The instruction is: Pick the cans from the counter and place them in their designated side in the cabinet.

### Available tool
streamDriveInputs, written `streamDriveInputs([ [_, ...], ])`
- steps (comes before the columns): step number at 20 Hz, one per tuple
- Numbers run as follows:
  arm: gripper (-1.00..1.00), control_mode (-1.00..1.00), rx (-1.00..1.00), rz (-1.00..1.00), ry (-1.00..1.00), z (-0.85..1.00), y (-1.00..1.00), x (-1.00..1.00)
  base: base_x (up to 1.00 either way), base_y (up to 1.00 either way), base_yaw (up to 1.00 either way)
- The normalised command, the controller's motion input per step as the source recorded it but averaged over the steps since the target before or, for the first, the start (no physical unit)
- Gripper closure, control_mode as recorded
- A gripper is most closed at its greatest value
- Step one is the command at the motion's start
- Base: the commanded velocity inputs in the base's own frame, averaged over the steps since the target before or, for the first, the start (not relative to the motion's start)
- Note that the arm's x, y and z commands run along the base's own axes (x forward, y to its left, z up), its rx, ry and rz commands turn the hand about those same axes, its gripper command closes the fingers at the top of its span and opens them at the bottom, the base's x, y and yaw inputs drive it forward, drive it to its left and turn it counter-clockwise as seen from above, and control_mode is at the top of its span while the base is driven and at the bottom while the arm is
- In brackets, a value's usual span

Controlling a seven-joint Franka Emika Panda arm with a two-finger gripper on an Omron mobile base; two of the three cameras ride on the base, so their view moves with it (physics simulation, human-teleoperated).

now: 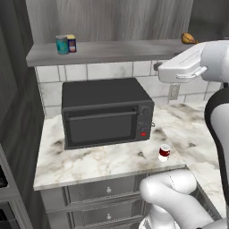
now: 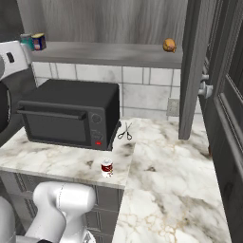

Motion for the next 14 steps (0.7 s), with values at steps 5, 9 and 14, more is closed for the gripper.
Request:
streamDriveInputs([
  [5,-1.0,-1.0,-0.04,-0.12,0.0,0.0,-0.1,-0.16,0.0,0.0,0.0],
  [9,-1.0,-1.0,-0.03,-0.14,0.0,0.0,-0.12,-0.14,0.0,0.0,0.0],
  [14,-1.0,-1.0,-0.02,-0.13,0.0,0.0,-0.13,-0.12,0.0,0.0,0.0],
])
